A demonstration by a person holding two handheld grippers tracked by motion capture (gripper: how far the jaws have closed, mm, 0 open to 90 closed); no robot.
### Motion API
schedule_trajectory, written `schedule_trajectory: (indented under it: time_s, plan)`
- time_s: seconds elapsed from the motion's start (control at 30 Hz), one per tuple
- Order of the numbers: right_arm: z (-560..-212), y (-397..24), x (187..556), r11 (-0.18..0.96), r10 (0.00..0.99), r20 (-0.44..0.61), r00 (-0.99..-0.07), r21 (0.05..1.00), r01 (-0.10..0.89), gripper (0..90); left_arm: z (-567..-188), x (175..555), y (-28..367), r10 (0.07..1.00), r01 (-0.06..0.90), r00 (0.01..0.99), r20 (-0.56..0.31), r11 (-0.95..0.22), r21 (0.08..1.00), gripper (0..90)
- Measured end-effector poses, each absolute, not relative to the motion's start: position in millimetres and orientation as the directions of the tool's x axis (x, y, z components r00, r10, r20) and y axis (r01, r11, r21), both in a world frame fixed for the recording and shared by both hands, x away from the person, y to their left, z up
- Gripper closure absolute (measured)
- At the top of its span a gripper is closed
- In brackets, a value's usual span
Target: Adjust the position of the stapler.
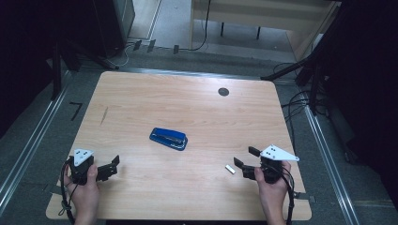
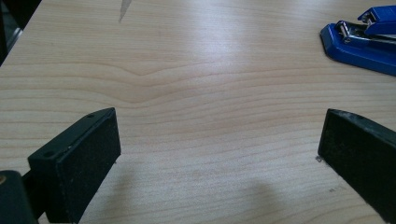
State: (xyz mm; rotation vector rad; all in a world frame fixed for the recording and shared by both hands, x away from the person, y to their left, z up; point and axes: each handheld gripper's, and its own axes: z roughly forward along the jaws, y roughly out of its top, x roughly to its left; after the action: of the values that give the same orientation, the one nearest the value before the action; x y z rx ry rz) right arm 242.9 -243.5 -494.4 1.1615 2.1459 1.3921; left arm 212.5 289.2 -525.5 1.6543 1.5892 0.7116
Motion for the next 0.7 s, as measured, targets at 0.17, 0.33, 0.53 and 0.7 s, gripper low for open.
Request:
schedule_trajectory:
  time_s: [0.17,0.33,0.53,0.7]
  plan:
    - [-487,-232,251,0.198,0.771,0.142,-0.621,0.873,0.445,26.1,-525,213,289,0.992,0.594,0.087,-0.093,0.023,0.804,0.0]
    - [-484,-219,259,0.217,0.75,0.146,-0.645,0.867,0.449,26.1,-525,213,289,0.992,0.595,0.09,-0.092,0.02,0.803,0.0]
    - [-482,-201,265,0.25,0.726,0.122,-0.677,0.87,0.425,29.6,-525,213,288,0.992,0.596,0.09,-0.085,0.015,0.803,0.0]
    - [-481,-184,270,0.262,0.698,0.125,-0.705,0.872,0.414,30.6,-525,213,289,0.992,0.6,0.093,-0.087,0.014,0.8,0.0]
